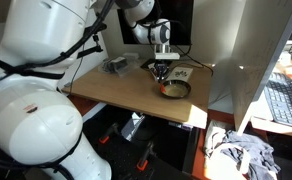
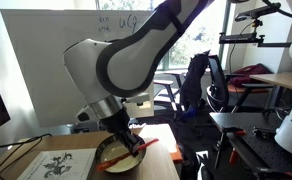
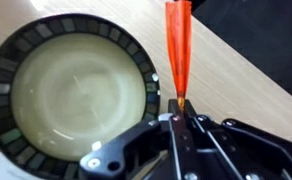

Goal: Remove the marker from the bowl.

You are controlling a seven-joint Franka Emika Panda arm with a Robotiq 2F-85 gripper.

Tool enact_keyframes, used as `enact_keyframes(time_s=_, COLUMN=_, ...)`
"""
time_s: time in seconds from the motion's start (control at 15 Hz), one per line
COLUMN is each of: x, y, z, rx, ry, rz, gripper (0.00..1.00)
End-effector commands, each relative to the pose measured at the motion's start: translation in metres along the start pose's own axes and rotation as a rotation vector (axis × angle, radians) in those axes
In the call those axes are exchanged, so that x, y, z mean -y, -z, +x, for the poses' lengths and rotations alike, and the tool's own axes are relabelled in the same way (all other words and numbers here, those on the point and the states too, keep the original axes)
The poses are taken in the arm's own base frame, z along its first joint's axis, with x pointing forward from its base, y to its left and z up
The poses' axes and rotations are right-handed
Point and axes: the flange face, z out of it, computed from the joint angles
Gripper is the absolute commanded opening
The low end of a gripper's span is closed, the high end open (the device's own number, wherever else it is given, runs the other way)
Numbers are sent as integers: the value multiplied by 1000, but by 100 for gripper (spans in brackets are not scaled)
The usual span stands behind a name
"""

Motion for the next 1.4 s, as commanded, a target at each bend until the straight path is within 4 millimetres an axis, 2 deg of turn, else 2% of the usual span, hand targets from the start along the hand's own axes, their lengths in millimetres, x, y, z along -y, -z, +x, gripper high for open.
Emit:
enact_keyframes(time_s=0.0, x=23, y=-25, z=0, rx=12, ry=-72, rz=16, gripper=2)
enact_keyframes(time_s=0.33, x=54, y=-66, z=6, rx=19, ry=-109, rz=40, gripper=2)
enact_keyframes(time_s=0.47, x=61, y=-74, z=9, rx=-3, ry=-113, rz=42, gripper=2)
enact_keyframes(time_s=0.67, x=60, y=-72, z=14, rx=-67, ry=-124, rz=12, gripper=3)
enact_keyframes(time_s=0.73, x=59, y=-70, z=14, rx=-79, ry=-131, rz=5, gripper=32)
enact_keyframes(time_s=0.87, x=55, y=-65, z=14, rx=-98, ry=-130, rz=-10, gripper=39)
enact_keyframes(time_s=1.07, x=49, y=-49, z=5, rx=-92, ry=-157, rz=19, gripper=62)
enact_keyframes(time_s=1.33, x=40, y=7, z=-21, rx=-200, ry=-241, rz=41, gripper=92)
